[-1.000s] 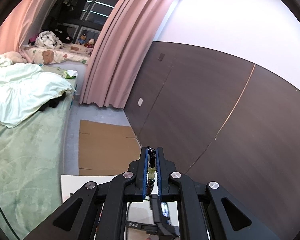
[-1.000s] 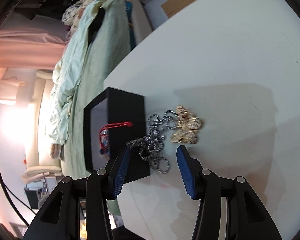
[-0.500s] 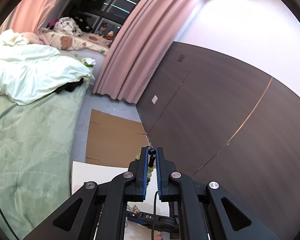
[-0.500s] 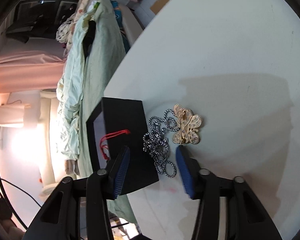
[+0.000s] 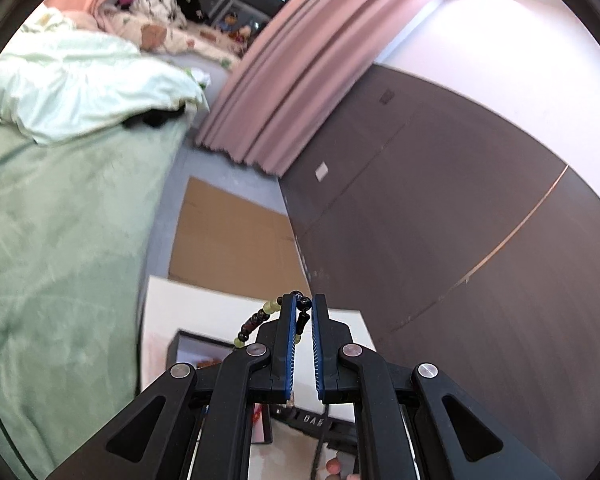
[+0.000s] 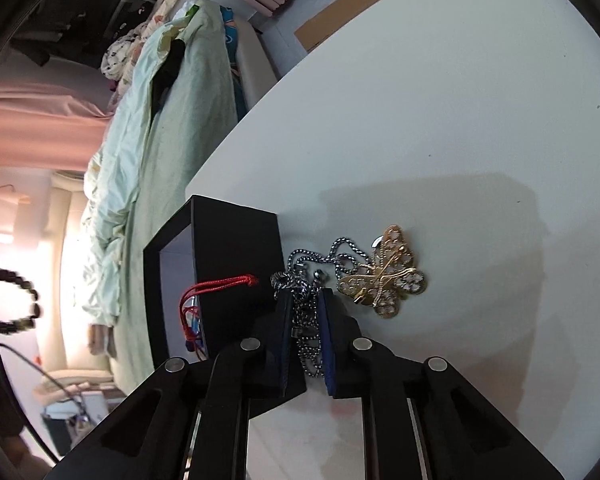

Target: Organize jewelry

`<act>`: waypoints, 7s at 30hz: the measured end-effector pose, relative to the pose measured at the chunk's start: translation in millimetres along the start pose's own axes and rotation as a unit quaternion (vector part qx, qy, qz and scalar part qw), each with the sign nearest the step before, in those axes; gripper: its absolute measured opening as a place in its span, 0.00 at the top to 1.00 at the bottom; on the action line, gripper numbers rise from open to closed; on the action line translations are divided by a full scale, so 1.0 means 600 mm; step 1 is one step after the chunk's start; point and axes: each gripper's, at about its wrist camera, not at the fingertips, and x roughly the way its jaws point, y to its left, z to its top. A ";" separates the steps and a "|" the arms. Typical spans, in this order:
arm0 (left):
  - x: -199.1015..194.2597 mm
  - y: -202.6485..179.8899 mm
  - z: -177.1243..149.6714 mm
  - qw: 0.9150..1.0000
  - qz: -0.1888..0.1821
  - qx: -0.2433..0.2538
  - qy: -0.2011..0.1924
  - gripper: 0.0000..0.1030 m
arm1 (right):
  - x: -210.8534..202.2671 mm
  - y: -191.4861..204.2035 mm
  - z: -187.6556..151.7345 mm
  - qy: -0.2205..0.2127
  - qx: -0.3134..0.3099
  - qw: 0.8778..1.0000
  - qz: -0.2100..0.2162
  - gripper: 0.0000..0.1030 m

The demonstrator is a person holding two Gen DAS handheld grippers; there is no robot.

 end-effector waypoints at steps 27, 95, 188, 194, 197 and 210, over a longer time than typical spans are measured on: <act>0.040 0.077 -0.051 0.996 0.042 -0.041 0.071 0.00 | -0.254 0.159 -0.006 -0.157 -0.113 0.978 0.080 0.97; -0.023 0.116 -0.022 0.996 0.064 -0.064 -0.005 0.00 | -0.201 0.149 -0.022 -0.072 -0.163 0.981 0.075 0.33; 0.267 -0.134 -0.159 0.963 0.192 0.089 0.167 0.61 | -0.276 -0.136 0.077 -0.077 -0.015 0.997 -0.015 0.33; 0.214 -0.105 -0.125 0.975 0.167 0.078 0.128 0.61 | -0.223 -0.069 0.066 -0.053 -0.093 0.994 -0.026 0.33; 0.189 -0.079 -0.111 0.978 0.161 0.074 0.105 0.61 | -0.189 -0.042 0.059 -0.036 -0.119 0.992 -0.035 0.34; 0.165 0.032 -0.102 0.982 0.142 0.020 0.126 0.61 | -0.088 0.046 0.031 0.008 -0.229 0.971 -0.075 0.63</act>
